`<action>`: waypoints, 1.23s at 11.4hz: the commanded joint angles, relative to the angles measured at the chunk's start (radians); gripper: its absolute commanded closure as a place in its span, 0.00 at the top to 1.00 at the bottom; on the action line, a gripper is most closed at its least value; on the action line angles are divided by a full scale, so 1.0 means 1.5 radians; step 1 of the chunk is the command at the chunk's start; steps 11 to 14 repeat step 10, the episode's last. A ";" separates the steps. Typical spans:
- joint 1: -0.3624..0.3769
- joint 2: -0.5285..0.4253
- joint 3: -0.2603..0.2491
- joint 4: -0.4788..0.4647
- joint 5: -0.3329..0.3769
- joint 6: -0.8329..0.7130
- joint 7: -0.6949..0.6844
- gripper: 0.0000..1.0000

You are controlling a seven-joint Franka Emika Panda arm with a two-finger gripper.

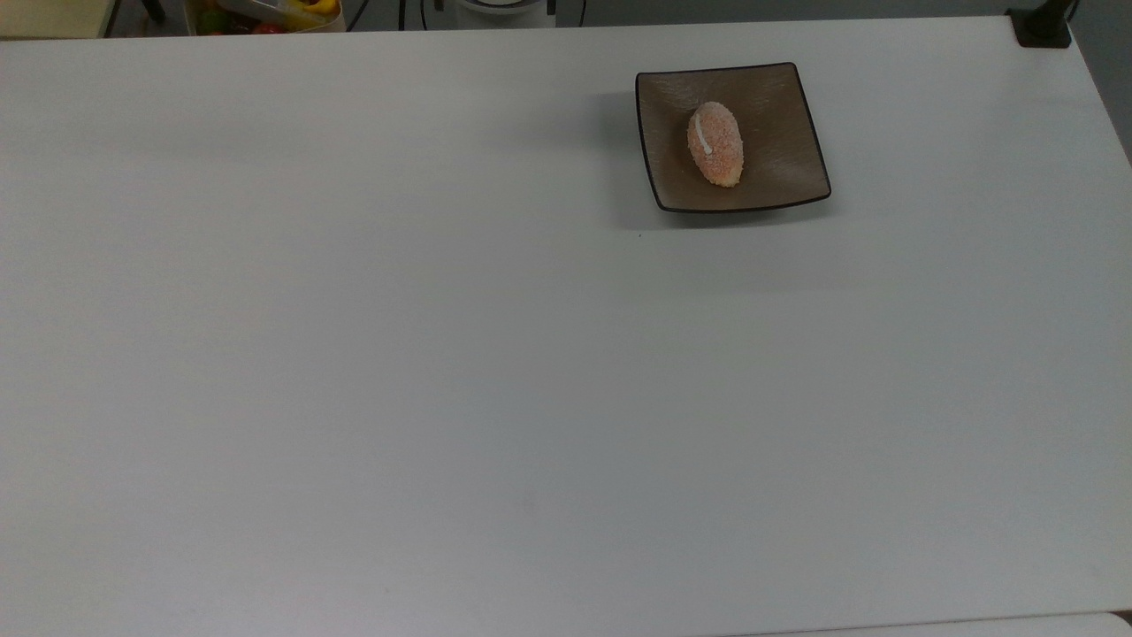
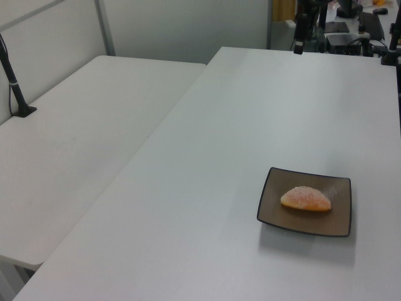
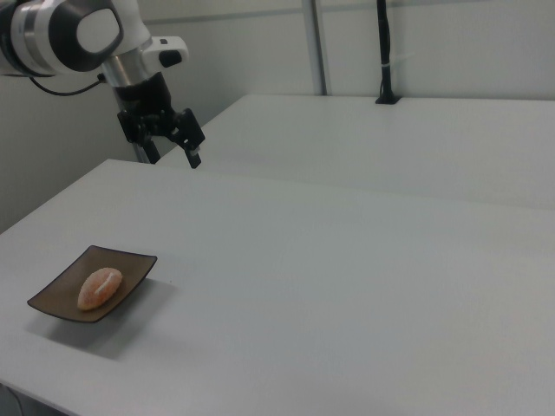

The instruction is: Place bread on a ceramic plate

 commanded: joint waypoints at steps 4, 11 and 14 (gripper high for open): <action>-0.038 -0.006 -0.015 -0.019 0.060 -0.001 -0.227 1.00; -0.036 -0.004 -0.019 -0.025 0.058 0.005 -0.221 1.00; -0.036 -0.004 -0.019 -0.025 0.058 0.005 -0.221 1.00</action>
